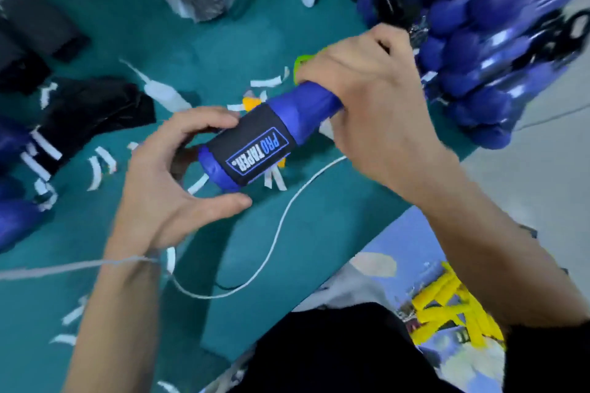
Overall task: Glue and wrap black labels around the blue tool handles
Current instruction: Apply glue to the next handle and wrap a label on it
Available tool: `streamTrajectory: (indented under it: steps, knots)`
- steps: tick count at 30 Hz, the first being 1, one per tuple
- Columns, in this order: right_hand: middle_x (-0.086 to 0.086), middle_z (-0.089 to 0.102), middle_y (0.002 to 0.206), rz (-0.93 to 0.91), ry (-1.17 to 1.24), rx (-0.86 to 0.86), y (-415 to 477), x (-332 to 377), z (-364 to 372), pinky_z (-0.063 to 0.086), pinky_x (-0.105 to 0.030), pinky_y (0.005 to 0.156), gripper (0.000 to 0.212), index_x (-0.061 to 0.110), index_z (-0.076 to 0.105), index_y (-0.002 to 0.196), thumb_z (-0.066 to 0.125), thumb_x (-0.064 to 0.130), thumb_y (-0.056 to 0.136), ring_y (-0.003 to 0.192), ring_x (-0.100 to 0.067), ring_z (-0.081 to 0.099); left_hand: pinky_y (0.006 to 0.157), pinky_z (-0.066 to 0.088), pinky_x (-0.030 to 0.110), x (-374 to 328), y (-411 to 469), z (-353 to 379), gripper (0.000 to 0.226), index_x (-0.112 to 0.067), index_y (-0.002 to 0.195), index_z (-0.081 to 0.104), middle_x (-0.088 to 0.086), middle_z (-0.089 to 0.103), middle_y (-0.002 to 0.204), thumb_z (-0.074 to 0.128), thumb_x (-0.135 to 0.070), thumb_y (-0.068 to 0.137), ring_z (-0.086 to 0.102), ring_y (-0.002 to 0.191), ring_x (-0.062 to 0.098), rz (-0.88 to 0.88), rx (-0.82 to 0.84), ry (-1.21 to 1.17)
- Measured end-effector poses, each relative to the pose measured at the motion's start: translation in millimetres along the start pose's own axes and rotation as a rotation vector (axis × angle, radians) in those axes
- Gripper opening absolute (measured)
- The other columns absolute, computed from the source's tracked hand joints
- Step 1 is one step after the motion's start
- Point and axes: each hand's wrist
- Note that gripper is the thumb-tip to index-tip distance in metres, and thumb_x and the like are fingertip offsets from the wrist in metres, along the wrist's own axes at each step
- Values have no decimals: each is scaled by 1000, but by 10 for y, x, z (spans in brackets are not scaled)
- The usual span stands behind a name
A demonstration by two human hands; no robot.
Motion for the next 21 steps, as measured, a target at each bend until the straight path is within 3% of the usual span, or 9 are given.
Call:
streamTrajectory:
  steps: [5, 8, 10, 13, 17, 21]
  knots:
    - [-3, 72, 104, 137, -55, -130, -367, -1016, -519, 29, -41, 113, 47, 13, 74, 106, 55, -3, 66, 102, -31, 62, 94, 55, 27, -286, 745, 913, 71, -50, 120, 63, -14, 70, 128, 92, -21, 61, 66, 121, 15, 22, 142, -58]
    - [-7, 73, 102, 205, -91, -221, -588, -1550, -700, 26, -41, 117, 38, 10, 75, 105, 53, 6, 74, 102, -32, 63, 91, 51, 14, -457, 1109, 1421, 68, -43, 121, 64, -21, 70, 122, 91, -18, 64, 67, 113, 5, 79, 189, 63]
    - [-6, 74, 106, 247, -93, -270, -704, -1873, -771, 27, -41, 117, 36, 11, 75, 106, 54, 6, 77, 106, -33, 63, 89, 50, 14, -564, 1337, 1684, 63, -38, 123, 64, -26, 69, 117, 89, -30, 65, 66, 100, -1, 170, 210, 203]
    - [0, 76, 108, 271, -162, -356, -855, -2251, -748, 34, -42, 108, 31, 13, 75, 106, 62, 2, 81, 107, -32, 61, 85, 57, 39, -644, 1623, 2035, 57, -20, 122, 73, -8, 75, 115, 87, -39, 71, 70, 98, 16, 470, 184, 458]
    - [6, 76, 107, 304, -327, -390, -950, -2611, -549, 34, -40, 94, 25, 16, 75, 109, 64, 4, 90, 99, -30, 59, 75, 56, 39, -588, 1936, 2424, 48, -5, 110, 77, 5, 77, 101, 88, -36, 74, 74, 90, 24, 908, 120, 713]
    - [-2, 74, 117, 285, -310, -272, -954, -2885, -341, 37, -40, 88, 23, 11, 71, 116, 63, 15, 95, 93, -34, 62, 92, 51, 35, -459, 2143, 2639, 45, -7, 108, 75, 4, 74, 95, 74, -45, 85, 71, 94, 23, 1160, 161, 1004]
Point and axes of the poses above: each hand's wrist, its own y-axis towards the middle knuckle, its own z-axis out of the palm, x = y × z
